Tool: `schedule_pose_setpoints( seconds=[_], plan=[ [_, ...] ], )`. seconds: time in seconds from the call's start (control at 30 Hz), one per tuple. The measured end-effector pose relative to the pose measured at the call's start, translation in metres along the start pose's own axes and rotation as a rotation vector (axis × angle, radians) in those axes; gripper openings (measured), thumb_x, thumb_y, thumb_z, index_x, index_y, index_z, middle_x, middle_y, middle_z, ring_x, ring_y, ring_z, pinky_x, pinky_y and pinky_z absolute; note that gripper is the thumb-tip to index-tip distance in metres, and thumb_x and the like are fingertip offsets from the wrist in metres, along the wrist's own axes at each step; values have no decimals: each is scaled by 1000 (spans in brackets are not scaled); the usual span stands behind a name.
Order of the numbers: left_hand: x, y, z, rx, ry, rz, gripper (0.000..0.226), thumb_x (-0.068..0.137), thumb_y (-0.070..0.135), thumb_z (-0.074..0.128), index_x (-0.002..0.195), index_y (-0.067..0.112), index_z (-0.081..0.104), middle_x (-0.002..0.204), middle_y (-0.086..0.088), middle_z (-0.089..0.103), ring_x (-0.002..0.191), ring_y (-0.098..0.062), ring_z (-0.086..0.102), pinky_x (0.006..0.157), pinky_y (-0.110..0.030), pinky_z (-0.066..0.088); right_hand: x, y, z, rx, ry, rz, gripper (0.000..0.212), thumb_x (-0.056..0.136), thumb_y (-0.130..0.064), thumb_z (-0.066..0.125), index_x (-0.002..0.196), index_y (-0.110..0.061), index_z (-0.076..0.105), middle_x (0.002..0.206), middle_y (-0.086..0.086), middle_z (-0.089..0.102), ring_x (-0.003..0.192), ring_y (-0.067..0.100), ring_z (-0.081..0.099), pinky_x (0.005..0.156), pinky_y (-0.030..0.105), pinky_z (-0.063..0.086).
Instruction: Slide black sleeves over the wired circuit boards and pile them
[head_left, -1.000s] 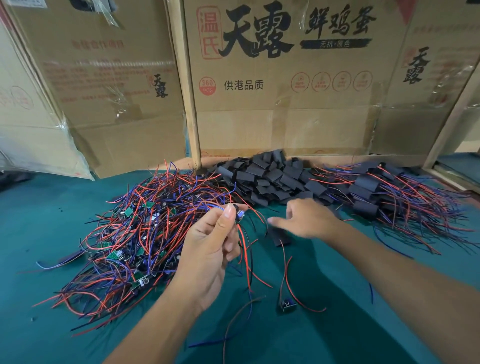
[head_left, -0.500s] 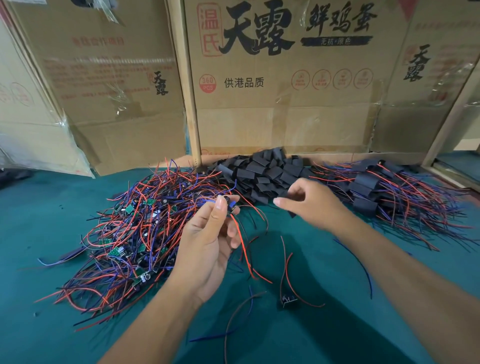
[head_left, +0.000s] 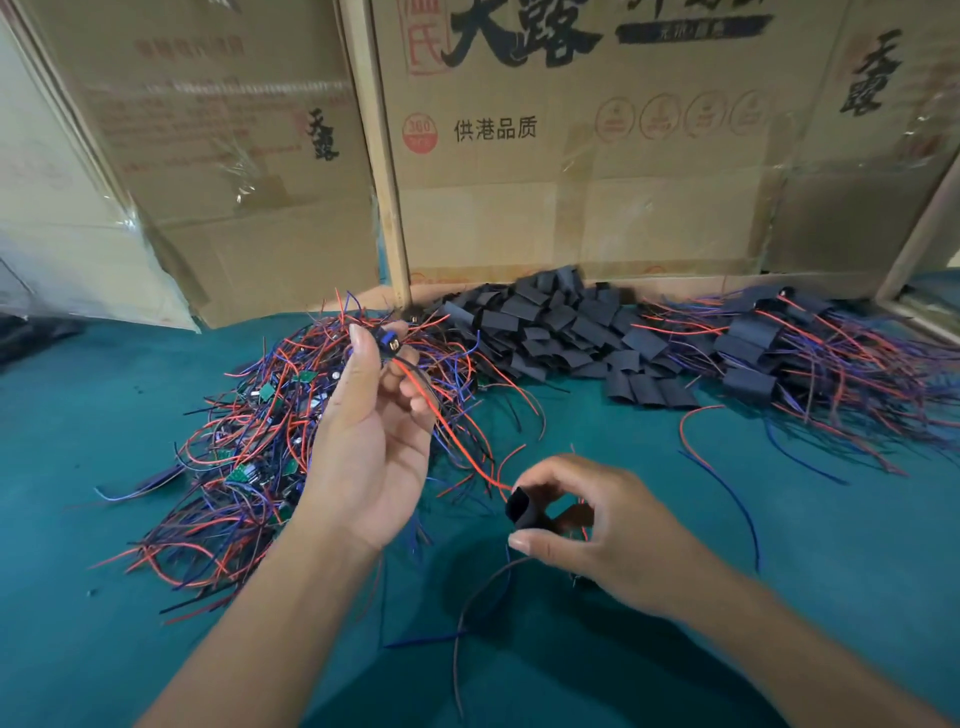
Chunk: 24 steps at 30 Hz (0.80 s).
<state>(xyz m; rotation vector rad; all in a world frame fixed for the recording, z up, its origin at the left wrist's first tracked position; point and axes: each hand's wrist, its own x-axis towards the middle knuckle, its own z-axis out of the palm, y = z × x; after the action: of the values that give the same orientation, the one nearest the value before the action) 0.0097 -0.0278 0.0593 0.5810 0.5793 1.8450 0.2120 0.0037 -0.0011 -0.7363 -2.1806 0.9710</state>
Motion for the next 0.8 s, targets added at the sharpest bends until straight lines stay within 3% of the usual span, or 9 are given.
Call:
schedule_pose_setpoints(
  seconds=[0.1,0.33,0.5,0.7,0.8],
  plan=[
    [0,2,1,-15,-13,17,28,86,45,60,91,21,74,81,6,48,59,-2,44,54,-10,45,-1,3,9,46,16,9,24,78,-40,74,98,-33,63,96,-14,67,94,11,65,72,16,51],
    [-1,2,2,-42,-2,9,29,92,46,57,90,21,73,79,6,47,59,-2,43,56,-11,46,-1,2,23,230,40,103,25,77,-36,75,99,-28,65,96,-13,65,94,7,63,74,28,57],
    [-2,-1,2,-44,6,-1,29,92,46,57,95,21,70,78,6,45,58,-2,44,55,-11,46,0,-2,24,322,55,140,35,74,-42,75,104,-27,65,97,-13,65,77,5,60,74,25,54],
    [-1,-2,1,-32,-4,4,29,89,46,59,91,21,74,79,6,45,57,-3,45,54,-12,46,-1,-10,25,347,123,147,30,73,-42,75,99,-33,64,96,-15,65,64,11,59,75,37,56],
    [0,-2,0,-31,-10,7,28,88,46,60,93,21,71,78,5,45,57,-3,44,54,-12,45,-1,-12,23,307,195,115,28,74,-38,75,99,-29,64,97,-11,67,80,14,65,73,32,56]
  ],
)
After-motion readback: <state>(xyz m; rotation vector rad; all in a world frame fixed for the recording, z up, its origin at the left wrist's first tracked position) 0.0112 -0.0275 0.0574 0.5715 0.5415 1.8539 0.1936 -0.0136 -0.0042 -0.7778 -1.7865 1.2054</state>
